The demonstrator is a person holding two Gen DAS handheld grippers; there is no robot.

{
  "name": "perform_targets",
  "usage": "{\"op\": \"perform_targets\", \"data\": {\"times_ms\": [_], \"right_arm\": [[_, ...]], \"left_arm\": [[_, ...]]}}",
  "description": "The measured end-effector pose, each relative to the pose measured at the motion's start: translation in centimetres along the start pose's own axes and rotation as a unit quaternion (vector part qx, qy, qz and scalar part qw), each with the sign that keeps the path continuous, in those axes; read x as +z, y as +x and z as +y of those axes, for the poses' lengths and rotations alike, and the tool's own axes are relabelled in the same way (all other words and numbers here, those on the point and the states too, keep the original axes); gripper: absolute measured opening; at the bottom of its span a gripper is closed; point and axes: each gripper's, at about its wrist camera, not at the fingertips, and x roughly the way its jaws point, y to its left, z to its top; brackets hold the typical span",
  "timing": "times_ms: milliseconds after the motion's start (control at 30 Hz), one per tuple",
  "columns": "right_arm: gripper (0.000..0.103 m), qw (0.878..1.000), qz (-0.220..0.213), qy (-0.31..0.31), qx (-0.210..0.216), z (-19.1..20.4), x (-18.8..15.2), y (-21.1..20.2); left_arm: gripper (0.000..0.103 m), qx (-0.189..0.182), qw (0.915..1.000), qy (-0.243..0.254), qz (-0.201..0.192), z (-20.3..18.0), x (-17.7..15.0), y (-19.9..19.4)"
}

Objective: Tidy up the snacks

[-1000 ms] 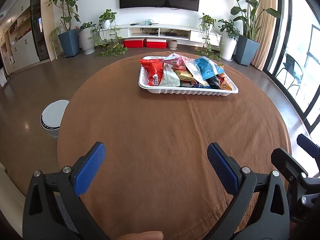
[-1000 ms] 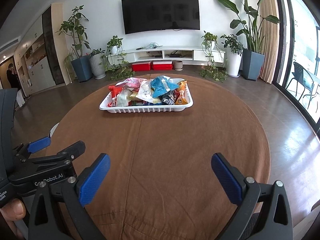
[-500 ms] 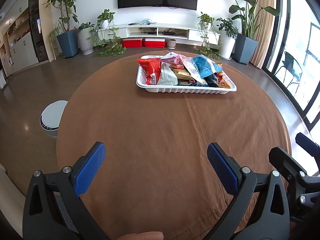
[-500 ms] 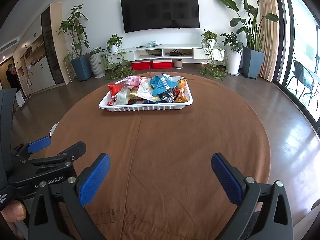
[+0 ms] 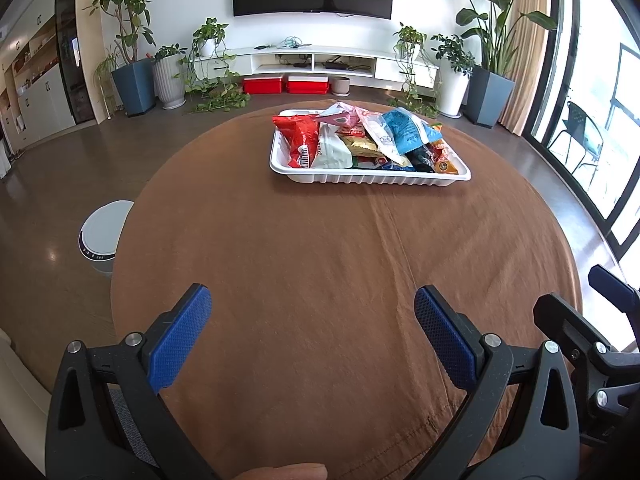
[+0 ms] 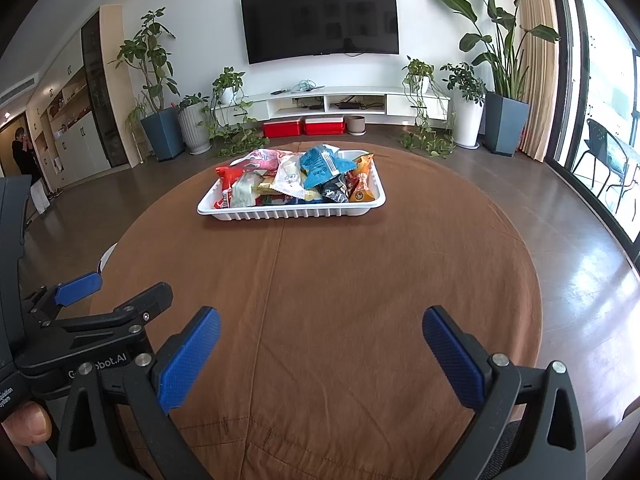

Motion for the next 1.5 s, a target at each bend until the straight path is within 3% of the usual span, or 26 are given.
{"op": "perform_targets", "data": {"times_ms": [1267, 1500], "right_arm": [[0.103, 1.0, 0.023, 0.007, -0.009, -0.33, -0.36, -0.17], [0.103, 0.999, 0.03, 0.009, -0.006, -0.31, -0.44, 0.07]], "left_arm": [[0.103, -0.003, 1.0, 0.0, 0.002, -0.04, -0.29, 0.04], [0.103, -0.002, 0.9999, -0.002, -0.013, 0.03, -0.61, -0.51]]}}
